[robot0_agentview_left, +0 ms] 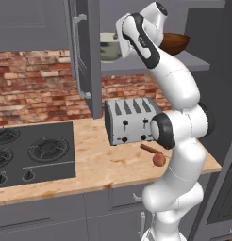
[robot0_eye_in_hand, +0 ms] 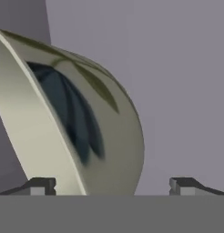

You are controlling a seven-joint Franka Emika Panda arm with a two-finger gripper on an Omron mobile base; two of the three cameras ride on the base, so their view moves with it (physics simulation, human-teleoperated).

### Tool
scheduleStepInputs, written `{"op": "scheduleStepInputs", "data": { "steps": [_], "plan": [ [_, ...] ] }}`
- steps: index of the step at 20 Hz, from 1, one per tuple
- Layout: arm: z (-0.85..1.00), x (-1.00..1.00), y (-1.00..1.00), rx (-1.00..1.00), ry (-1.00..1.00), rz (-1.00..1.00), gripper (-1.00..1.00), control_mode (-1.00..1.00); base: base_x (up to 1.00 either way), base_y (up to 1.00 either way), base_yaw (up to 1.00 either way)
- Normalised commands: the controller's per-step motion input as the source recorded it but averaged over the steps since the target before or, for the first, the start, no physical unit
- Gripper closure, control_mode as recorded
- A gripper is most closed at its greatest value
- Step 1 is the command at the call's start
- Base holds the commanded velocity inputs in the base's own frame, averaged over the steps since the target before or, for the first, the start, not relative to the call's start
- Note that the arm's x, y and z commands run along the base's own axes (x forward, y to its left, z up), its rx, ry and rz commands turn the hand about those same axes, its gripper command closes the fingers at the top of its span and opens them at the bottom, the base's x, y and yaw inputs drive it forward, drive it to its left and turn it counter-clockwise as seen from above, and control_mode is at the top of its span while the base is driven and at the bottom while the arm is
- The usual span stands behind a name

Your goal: Pick both bowls and place them on the counter. Then place the hot dog in one bowl and place the onion in the other bowl.

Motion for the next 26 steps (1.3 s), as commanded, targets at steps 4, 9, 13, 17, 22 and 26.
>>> {"op": "scheduleStepInputs", "data": {
  "steps": [4, 9, 13, 17, 22, 26],
  "plan": [
    [-0.11, 0.11, 0.1, -0.03, 0.0, 0.0, -1.0, -1.0, 0.0, 0.0, 0.0],
    [-0.1, 0.07, 0.09, -0.02, 0.0, 0.0, 1.0, -1.0, 0.0, 0.0, 0.0],
    [-0.15, 0.0, 0.08, -0.04, 0.03, 0.0, 1.0, -1.0, 0.0, 0.0, 0.0],
    [-0.24, -0.09, 0.0, -0.02, 0.19, 0.0, 1.0, -1.0, 0.0, 0.0, 0.0],
    [-0.16, -0.28, -0.02, 0.0, 0.2, 0.0, 1.0, -1.0, 0.0, 0.0, 0.0],
    [-0.04, -0.5, -0.1, 0.0, 0.12, 0.0, 1.0, -1.0, 0.0, 0.0, 0.0]
  ]
}}
